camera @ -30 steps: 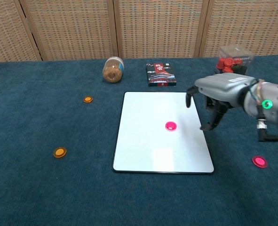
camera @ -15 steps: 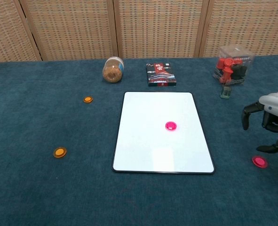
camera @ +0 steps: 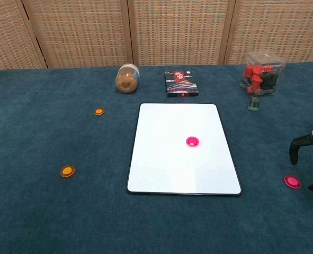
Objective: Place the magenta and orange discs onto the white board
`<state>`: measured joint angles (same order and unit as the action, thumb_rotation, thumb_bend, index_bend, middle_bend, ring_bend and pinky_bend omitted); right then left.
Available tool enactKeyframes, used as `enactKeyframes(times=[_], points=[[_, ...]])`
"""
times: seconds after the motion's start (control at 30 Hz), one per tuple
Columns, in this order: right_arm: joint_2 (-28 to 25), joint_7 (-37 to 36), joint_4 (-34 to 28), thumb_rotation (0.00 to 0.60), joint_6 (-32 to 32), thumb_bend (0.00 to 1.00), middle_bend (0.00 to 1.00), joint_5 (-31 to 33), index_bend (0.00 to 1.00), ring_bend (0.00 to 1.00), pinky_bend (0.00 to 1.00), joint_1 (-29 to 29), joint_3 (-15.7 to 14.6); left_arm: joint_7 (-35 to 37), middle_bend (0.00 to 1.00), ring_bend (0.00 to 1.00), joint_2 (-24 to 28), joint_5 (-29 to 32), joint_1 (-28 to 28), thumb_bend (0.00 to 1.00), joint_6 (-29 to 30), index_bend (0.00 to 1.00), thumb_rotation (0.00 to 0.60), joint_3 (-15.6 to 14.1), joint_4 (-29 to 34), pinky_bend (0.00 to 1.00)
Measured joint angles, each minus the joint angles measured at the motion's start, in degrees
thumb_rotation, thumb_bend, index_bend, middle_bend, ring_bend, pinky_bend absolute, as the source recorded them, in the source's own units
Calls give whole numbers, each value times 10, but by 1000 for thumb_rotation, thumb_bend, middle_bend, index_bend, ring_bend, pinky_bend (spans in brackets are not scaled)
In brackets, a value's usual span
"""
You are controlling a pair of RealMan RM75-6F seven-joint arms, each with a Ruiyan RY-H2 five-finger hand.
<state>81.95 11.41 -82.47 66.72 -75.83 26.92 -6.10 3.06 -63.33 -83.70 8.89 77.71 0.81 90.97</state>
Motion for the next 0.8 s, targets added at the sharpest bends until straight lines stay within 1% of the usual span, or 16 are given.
enactKeyframes(times=[0.2, 0.47, 0.8], points=[[3, 0, -7, 600, -24, 260, 955, 2, 423, 1000, 1000, 2, 10, 2, 0, 0, 0, 0, -1, 0, 1, 0, 600, 0, 0, 0], [13, 10, -11, 600, -49, 260, 955, 23, 423, 1000, 1000, 4, 31, 3, 0, 0, 1, 0, 0, 0, -4, 0, 600, -1, 0, 0], [17, 29, -16, 600, -73, 260, 955, 37, 423, 1000, 1000, 7, 41, 0, 0, 0, 0, 4, 2, 0, -8, 0, 600, 0, -1, 0]])
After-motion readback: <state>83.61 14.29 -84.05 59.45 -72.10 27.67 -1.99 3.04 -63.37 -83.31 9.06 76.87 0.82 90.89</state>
